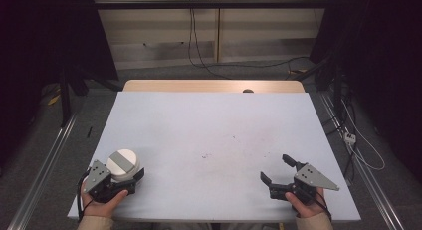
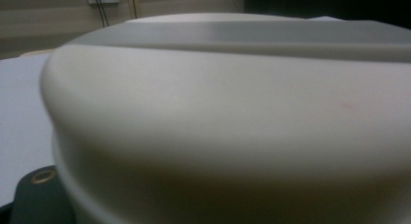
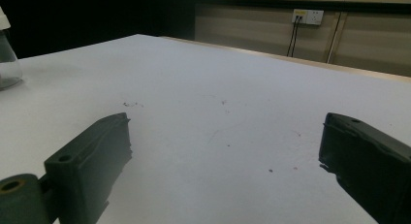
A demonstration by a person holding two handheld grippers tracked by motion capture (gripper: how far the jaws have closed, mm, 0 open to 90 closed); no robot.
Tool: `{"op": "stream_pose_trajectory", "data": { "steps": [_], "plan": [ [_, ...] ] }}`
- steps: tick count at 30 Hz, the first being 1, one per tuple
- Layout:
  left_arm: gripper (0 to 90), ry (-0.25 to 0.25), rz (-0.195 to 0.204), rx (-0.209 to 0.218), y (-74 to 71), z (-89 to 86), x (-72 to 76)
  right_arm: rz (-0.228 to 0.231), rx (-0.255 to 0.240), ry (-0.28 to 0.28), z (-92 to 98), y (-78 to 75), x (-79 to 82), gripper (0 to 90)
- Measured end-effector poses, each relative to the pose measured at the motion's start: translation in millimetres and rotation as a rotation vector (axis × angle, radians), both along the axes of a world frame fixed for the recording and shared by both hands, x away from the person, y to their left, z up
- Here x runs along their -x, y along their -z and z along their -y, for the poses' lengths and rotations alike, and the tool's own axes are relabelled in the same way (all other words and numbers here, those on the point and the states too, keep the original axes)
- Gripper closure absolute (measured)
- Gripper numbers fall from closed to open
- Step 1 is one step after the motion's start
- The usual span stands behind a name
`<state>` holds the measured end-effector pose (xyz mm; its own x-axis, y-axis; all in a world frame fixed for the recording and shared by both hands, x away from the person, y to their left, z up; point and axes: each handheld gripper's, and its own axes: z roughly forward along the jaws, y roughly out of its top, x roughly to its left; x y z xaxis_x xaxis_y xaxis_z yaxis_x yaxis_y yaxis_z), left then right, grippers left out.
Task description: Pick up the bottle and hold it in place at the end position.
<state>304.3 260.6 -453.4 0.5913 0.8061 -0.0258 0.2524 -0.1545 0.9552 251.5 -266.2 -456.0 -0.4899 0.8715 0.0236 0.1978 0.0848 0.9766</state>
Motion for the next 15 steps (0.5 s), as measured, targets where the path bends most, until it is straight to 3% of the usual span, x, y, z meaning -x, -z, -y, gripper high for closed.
{"op": "stream_pose_trajectory", "data": {
  "steps": [7, 15],
  "plan": [
    [13.4, -0.004, 0.006, -0.021, 0.6, 0.3, 2.2, 0.000, -0.001, 0.000, 0.3, 0.1, 0.1, 4.1],
    [12.6, -0.001, 0.007, -0.013, 0.8, 0.0, 3.3, 0.001, -0.002, 0.000, 0.6, -0.1, 0.2, 4.0]
  ]
}}
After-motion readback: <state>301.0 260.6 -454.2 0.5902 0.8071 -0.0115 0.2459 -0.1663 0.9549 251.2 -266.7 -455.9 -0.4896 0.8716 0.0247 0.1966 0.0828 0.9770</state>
